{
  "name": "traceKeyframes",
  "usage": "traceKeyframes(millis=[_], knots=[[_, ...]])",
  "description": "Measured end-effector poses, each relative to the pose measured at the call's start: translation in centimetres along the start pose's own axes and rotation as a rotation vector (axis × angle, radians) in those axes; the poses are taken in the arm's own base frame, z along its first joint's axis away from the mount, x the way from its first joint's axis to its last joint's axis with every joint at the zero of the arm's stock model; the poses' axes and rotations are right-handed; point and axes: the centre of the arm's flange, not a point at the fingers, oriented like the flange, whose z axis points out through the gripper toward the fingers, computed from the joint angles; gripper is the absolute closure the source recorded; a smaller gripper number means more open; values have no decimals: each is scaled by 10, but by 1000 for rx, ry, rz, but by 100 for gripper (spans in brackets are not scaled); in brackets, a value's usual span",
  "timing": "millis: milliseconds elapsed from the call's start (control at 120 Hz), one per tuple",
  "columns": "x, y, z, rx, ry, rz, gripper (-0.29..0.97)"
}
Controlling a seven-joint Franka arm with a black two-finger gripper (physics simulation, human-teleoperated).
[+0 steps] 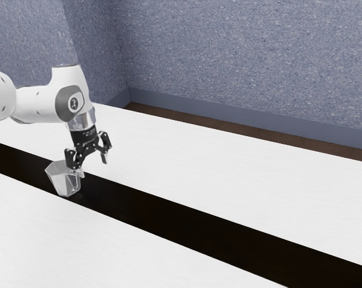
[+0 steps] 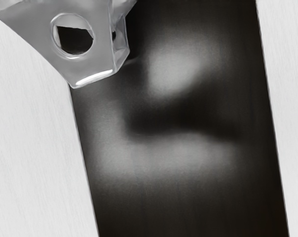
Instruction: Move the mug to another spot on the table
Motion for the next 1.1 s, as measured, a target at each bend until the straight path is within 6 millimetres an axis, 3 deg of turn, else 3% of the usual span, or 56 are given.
traceKeyframes(millis=[117,283,475,733,1100], knots=[[18,1,5,-38,24,-10,0],[53,-15,5,-68,52,-41,0],[58,-33,13,-68,50,-31,0],[61,-33,16,-85,63,-5,0],[69,-39,37,-77,67,7,0]])
